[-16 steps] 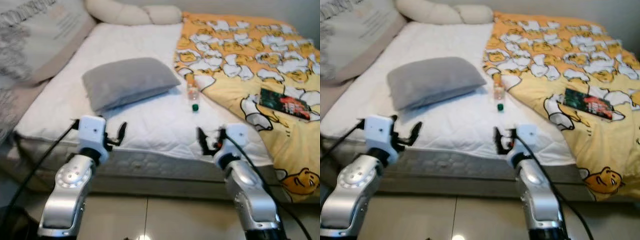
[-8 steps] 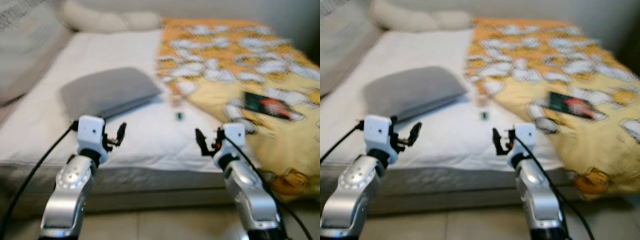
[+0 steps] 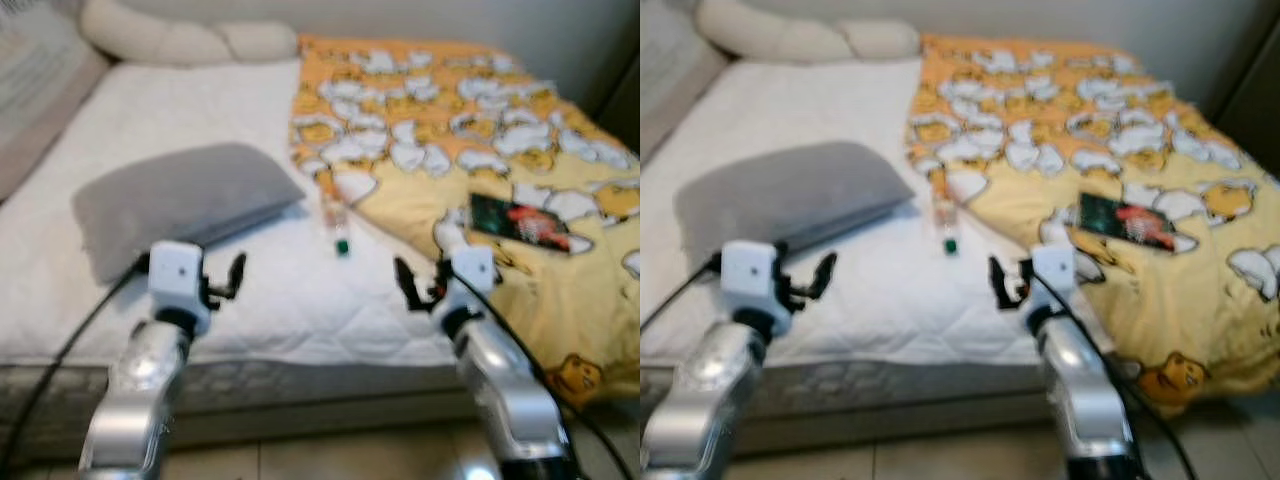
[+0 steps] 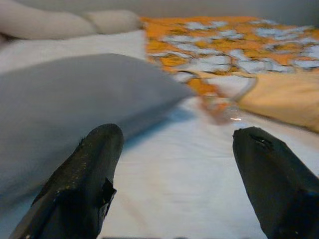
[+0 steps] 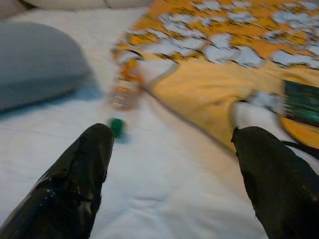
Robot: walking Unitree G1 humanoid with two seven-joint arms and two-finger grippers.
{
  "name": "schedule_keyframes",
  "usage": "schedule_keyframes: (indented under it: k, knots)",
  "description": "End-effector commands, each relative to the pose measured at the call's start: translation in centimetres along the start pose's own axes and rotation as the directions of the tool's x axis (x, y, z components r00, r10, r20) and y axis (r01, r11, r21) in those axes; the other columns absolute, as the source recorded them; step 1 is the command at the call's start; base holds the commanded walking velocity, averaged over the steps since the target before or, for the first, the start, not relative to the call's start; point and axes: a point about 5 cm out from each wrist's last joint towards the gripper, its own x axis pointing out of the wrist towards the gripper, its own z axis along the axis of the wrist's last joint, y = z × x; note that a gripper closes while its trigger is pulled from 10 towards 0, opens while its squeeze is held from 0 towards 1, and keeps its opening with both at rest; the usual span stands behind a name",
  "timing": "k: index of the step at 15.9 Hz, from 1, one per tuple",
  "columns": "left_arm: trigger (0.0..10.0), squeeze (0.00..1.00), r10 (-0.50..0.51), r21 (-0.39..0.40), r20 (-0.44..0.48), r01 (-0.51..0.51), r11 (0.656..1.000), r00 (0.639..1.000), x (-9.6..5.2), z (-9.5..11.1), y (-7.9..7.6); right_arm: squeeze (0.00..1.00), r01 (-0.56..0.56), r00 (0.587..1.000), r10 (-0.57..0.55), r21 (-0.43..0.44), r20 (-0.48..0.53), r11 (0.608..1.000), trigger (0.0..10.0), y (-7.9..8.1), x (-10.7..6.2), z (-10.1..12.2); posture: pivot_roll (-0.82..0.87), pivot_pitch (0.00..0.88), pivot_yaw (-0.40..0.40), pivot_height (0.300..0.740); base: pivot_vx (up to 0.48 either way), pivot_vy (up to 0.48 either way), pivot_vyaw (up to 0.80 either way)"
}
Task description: Clean up the room
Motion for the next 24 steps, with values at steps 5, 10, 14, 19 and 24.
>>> schedule_keyframes:
  k: [5, 10, 14, 19, 24]
  knots:
    - [10.0, 0.0, 0.013, 0.04, 0.014, -0.013, 0.999, 1.0, -0.4, 0.5, 0.5, 0.0, -0.044, 0.999, 0.045, -0.036, 0.007, 0.998, 10.0, 0.7, 0.3, 0.5, 0.01, 0.0, -0.03, 0.74, 0.308, 0.0, 0.16]
    - [10.0, 0.0, 0.009, 0.051, 0.013, -0.01, 0.999, 1.0, -0.4, 0.6, 0.7, 0.0, -0.031, 1.0, 0.03, -0.008, -0.007, 0.999, 10.0, 0.7, 0.2, 0.0, 0.01, 0.0, -0.02, 0.74, 0.308, 0.0, 0.48]
    - [10.0, 0.0, -0.002, 0.055, 0.013, 0.001, 0.999, 1.0, -0.1, 0.7, 0.7, 0.0, -0.029, 1.0, 0.029, -0.01, -0.002, 1.0, 10.0, 0.7, 0.4, 0.2, 0.01, 0.0, -0.013, 0.74, 0.307, 0.0, 0.0]
    - [10.0, 0.0, -0.011, 0.051, 0.013, 0.011, 0.999, 1.0, 0.0, 0.7, 0.4, 0.0, -0.029, 1.0, 0.029, 0.0, -0.009, 1.0, 10.0, 0.6, 0.6, 0.3, 0.0, 0.0, -0.017, 0.74, 0.31, 0.0, -0.31]
    - [10.0, 0.0, -0.009, 0.052, 0.013, 0.008, 0.999, 1.0, 0.0, 0.7, 0.5, 0.0, -0.099, 0.994, 0.098, -0.024, -0.052, 0.995, 10.0, 1.3, 1.3, 0.2, 0.01, 0.0, -0.018, 0.74, 0.31, 0.0, -0.15]
